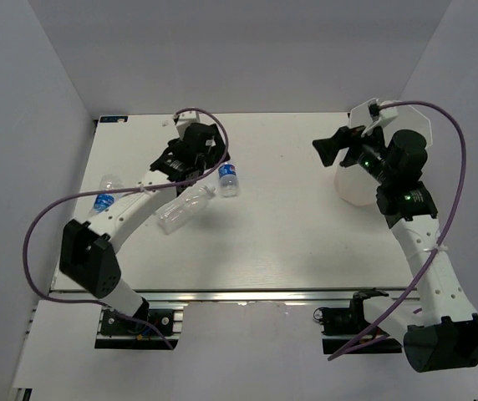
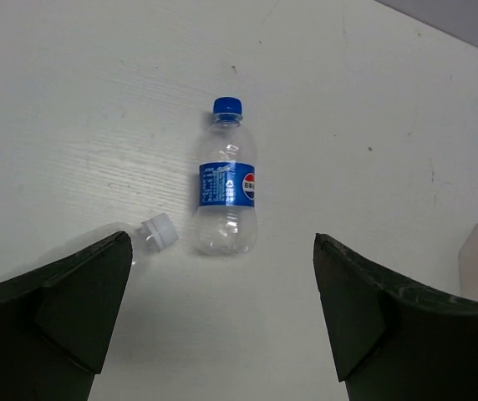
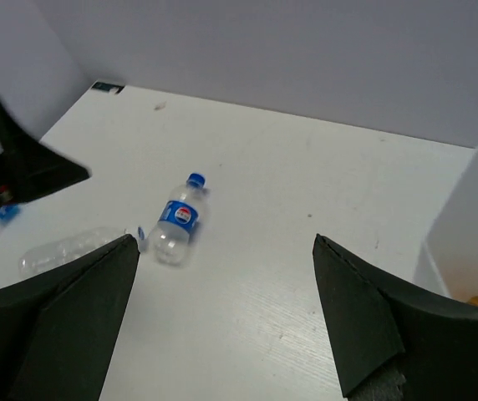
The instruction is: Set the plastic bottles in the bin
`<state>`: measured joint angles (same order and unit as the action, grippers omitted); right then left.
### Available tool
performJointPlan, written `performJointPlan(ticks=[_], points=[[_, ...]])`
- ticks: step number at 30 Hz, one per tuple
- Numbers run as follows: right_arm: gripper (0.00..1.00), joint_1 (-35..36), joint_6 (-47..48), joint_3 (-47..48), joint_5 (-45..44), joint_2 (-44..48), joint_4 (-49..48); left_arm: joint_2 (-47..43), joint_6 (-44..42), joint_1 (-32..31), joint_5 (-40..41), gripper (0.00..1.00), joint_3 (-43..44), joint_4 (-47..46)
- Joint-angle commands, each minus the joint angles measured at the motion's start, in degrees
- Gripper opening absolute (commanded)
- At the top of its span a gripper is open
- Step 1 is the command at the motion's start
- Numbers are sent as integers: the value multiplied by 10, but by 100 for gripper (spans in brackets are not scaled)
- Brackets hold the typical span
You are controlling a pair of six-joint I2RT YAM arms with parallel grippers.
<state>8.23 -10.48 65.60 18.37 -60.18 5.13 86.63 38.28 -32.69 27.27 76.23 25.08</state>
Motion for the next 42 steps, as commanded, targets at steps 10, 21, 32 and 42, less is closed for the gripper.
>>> performJointPlan(ticks=[10,21,32,42], points=[[89,114,58,-122,75,35,-80,306,-86,11,-126,98,215,1],[89,118,55,-139,46,25,-88,411,-73,11,-92,92,255,27],[89,118,21,-137,33,6,-89,383,-116,10,-177,37,243,-11],[89,118,-56,-167,-35,41,-173,146,-181,-24,-504,31,6,-259]])
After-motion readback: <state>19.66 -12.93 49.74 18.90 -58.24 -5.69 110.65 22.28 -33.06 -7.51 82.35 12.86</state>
